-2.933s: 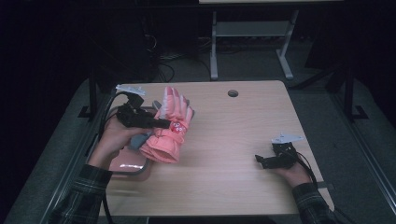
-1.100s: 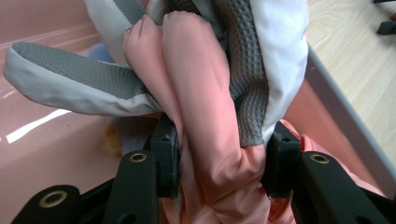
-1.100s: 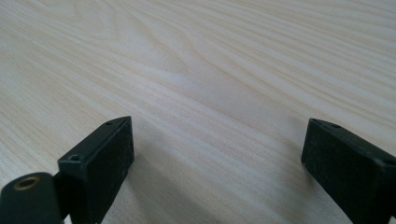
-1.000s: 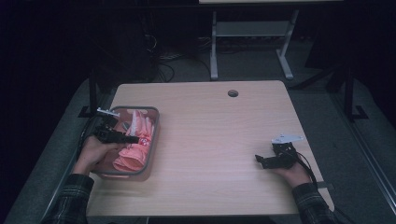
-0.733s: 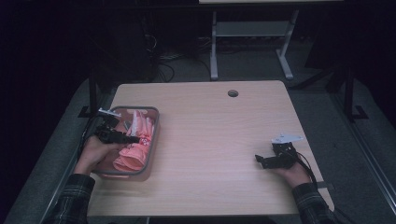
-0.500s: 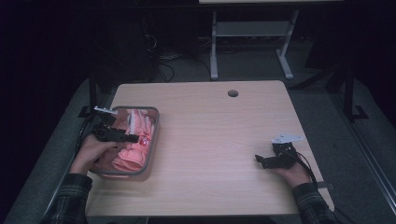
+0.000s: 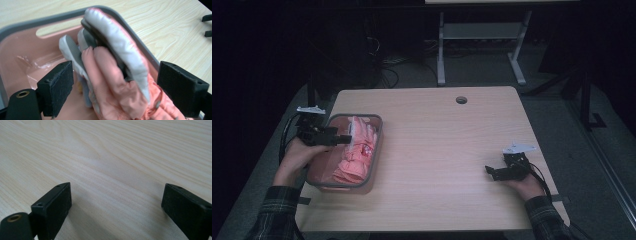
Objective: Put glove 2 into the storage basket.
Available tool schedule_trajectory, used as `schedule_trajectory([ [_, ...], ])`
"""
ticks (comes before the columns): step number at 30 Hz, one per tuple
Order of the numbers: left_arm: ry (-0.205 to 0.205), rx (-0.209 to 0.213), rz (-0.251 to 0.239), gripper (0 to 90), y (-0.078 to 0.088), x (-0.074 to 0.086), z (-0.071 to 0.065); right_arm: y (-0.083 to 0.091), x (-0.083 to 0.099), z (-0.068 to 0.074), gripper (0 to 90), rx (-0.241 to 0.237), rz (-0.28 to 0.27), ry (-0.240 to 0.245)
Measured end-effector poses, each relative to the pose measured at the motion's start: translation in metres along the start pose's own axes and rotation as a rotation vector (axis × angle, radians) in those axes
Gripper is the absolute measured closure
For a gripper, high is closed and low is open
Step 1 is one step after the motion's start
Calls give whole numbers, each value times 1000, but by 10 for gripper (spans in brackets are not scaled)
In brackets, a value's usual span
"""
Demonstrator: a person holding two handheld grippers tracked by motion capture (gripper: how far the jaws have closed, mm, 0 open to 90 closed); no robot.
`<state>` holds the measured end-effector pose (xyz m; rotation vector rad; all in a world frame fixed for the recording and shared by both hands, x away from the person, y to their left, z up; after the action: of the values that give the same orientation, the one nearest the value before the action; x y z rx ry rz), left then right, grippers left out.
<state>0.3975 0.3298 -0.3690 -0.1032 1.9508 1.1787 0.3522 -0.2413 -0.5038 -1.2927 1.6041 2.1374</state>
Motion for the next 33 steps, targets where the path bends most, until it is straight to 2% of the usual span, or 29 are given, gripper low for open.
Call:
schedule_trajectory([
  [7, -62, -21, -31, 133, 3, -16, -23, -1, -1, 0, 86, 0, 2, -3],
  [15, -127, -2, -82, 133, 6, -35, -48, -1, -1, 0, 87, -1, 1, -1],
  [23, -148, 36, -117, 134, -9, -41, -75, -1, -1, 0, 87, -1, 1, -2],
  [25, -149, 39, -116, 136, -12, -41, -79, 0, -1, 0, 86, -1, 1, -2],
  [26, -163, 43, -117, 136, -16, -42, -85, -1, -1, 0, 87, -1, 1, -1],
  [33, -181, 71, -115, 138, -33, -42, -107, -1, -1, 0, 86, -1, 1, -2],
])
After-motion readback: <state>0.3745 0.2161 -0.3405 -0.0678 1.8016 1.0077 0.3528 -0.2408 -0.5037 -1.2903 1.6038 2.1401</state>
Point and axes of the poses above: each handheld gripper's, and its own axes: y roughly backward along the jaws, x roughly out of its underside, z roughly to its left, the point moved 3 cm from there along -y, roughly forward along the jaws, and after that the axes turned 1 degree about -y, right-handed, at the moved point
